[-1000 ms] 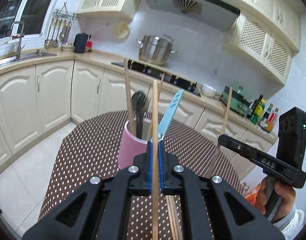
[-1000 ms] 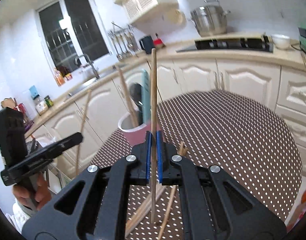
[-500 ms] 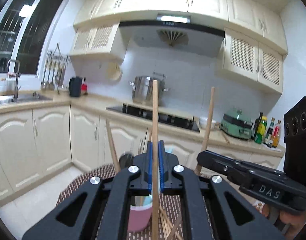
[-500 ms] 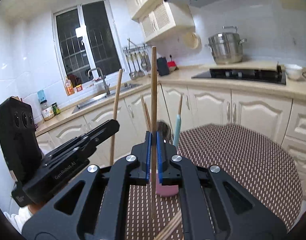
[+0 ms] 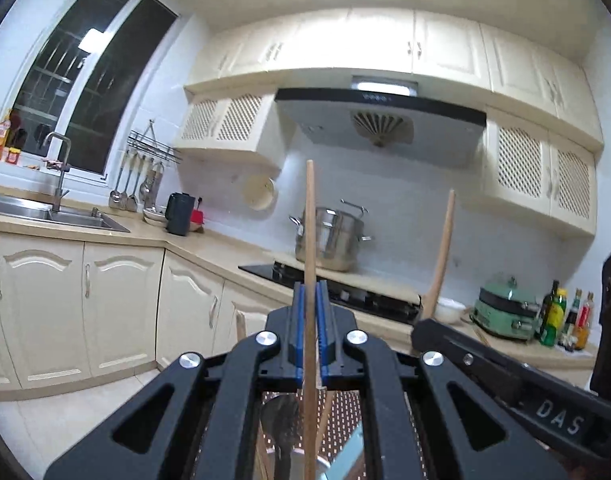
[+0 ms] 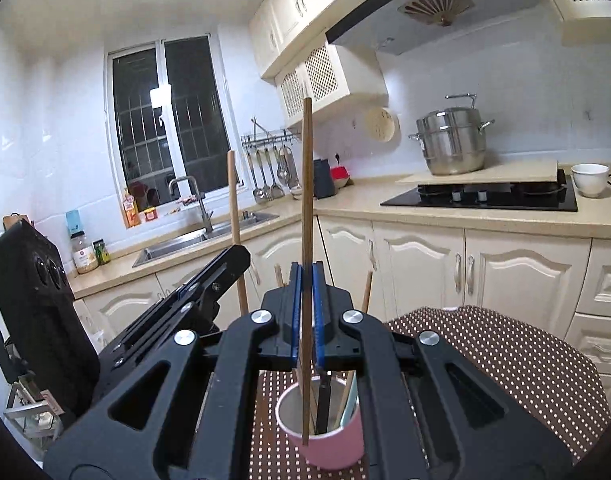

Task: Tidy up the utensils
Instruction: 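Lower both chopsticks into the pink cup and open both tools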

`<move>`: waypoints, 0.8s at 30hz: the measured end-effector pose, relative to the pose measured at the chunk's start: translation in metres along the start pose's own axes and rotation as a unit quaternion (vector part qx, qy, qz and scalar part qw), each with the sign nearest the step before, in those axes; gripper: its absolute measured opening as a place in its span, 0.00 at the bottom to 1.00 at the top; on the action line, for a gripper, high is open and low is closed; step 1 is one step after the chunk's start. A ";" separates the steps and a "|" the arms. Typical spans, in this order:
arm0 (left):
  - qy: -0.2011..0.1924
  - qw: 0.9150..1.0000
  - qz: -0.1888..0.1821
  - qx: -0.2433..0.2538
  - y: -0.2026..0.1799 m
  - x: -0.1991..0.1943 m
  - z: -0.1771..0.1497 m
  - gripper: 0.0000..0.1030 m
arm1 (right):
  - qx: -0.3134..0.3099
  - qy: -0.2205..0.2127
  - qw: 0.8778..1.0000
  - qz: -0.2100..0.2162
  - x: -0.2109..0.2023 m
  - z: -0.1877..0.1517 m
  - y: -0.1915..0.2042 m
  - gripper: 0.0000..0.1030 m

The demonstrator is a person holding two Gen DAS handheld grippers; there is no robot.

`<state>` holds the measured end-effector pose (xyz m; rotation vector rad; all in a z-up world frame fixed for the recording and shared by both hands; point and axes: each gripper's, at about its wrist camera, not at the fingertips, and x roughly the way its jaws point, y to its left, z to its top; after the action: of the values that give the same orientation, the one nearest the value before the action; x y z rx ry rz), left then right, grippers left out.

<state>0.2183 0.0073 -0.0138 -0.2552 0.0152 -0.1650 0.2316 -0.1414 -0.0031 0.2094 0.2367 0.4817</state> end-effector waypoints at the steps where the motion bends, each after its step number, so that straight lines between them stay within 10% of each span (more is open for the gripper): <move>1: -0.004 1.000 0.002 -0.006 0.003 0.003 0.001 0.06 | 0.002 -0.001 1.000 0.001 0.000 0.001 -0.001 0.06; 24: 0.052 0.999 0.005 -0.008 0.017 0.019 -0.045 0.08 | 0.009 0.039 0.999 -0.004 0.015 -0.021 -0.007 0.06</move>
<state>0.2378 0.0094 -0.0619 -0.2623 0.1213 -0.1689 0.2421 -0.1374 -0.0277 0.2076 0.3186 0.4805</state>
